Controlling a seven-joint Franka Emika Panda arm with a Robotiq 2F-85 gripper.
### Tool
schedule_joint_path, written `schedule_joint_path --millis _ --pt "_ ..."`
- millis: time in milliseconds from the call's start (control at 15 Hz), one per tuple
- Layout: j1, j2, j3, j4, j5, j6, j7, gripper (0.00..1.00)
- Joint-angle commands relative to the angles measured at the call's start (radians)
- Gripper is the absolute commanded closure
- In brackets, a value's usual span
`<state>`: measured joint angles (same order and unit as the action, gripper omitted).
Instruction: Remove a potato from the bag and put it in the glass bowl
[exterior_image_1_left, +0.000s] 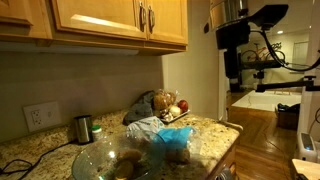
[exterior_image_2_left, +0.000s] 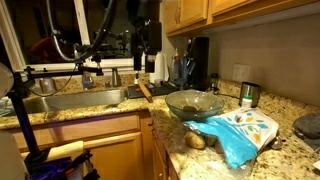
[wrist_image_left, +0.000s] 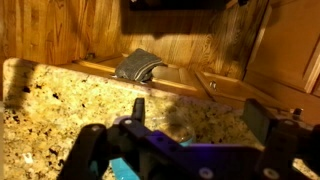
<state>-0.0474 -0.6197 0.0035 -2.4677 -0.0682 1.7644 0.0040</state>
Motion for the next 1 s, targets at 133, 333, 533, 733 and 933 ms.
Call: schedule_joint_path --millis 133,333,533,733,933 --pt "0.007 0.013 -0.006 0.012 -0.003 -0.002 0.006 0.00" --pt "0.007 0.013 -0.006 0.014 -0.003 -0.002 0.007 0.00" --pt "0.004 -0.002 -0.001 -0.046 -0.015 0.099 0.018 0.00" --pt "-0.005 0.010 0.007 -0.109 -0.024 0.178 0.045 0.00" --pt "-0.011 0.026 0.010 -0.161 -0.027 0.211 0.064 0.00"
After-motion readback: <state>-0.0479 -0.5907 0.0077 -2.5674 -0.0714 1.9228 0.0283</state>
